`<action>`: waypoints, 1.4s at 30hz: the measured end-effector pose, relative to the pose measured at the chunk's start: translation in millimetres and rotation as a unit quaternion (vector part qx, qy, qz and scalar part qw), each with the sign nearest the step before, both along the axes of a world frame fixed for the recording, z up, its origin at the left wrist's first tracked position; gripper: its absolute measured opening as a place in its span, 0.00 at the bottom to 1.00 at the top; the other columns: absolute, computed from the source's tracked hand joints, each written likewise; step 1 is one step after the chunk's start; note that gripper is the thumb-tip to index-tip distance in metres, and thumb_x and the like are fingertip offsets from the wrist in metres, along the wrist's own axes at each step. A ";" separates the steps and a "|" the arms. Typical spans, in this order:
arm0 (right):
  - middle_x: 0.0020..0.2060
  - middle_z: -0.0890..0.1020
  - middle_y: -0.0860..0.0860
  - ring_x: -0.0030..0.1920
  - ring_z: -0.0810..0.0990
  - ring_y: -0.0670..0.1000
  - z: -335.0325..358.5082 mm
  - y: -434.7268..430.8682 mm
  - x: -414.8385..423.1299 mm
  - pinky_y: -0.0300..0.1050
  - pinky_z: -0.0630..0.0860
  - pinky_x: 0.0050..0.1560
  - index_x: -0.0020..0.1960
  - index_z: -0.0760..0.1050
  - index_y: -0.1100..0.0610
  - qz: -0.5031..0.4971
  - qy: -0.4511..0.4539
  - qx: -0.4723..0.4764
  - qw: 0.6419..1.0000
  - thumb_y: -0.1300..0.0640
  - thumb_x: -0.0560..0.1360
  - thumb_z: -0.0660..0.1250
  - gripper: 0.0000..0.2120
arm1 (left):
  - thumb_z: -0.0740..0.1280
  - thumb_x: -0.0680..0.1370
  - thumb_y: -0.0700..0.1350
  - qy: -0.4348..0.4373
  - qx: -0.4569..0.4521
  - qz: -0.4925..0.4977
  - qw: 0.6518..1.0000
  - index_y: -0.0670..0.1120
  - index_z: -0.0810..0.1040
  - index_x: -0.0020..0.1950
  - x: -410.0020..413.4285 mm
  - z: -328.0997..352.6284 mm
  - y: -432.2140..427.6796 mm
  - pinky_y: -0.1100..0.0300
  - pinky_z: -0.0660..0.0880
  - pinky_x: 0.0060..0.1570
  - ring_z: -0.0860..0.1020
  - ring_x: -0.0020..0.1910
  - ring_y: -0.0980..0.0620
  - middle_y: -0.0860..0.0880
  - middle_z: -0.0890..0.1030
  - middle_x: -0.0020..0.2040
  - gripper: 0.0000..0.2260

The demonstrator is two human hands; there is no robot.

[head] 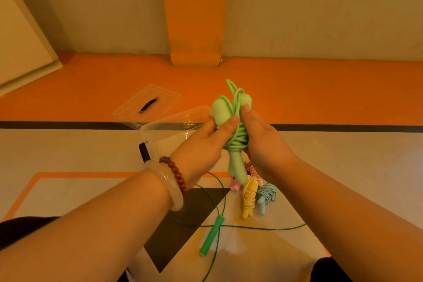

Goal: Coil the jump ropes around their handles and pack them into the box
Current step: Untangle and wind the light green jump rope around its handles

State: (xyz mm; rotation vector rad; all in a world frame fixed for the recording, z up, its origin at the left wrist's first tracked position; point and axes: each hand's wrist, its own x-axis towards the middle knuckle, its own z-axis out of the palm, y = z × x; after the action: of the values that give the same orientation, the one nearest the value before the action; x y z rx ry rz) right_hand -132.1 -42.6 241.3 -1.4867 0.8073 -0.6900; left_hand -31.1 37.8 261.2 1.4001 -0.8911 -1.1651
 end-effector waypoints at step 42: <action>0.34 0.83 0.52 0.37 0.80 0.48 27.2 -15.2 -4.0 0.41 0.77 0.37 0.41 0.82 0.60 -0.129 -0.059 0.016 0.990 0.57 0.75 0.70 0.08 | 0.62 0.77 0.61 0.058 0.024 -0.001 0.998 0.58 0.75 0.65 1.8 -9.9 -19.2 0.36 0.75 0.57 0.80 0.57 0.39 0.44 0.80 0.61 0.18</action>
State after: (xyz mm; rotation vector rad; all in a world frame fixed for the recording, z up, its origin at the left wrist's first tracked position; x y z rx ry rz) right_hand -136.1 -57.8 268.5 -1.3111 0.9245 -0.9459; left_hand -29.4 18.6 251.3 1.3558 -0.7881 -1.2630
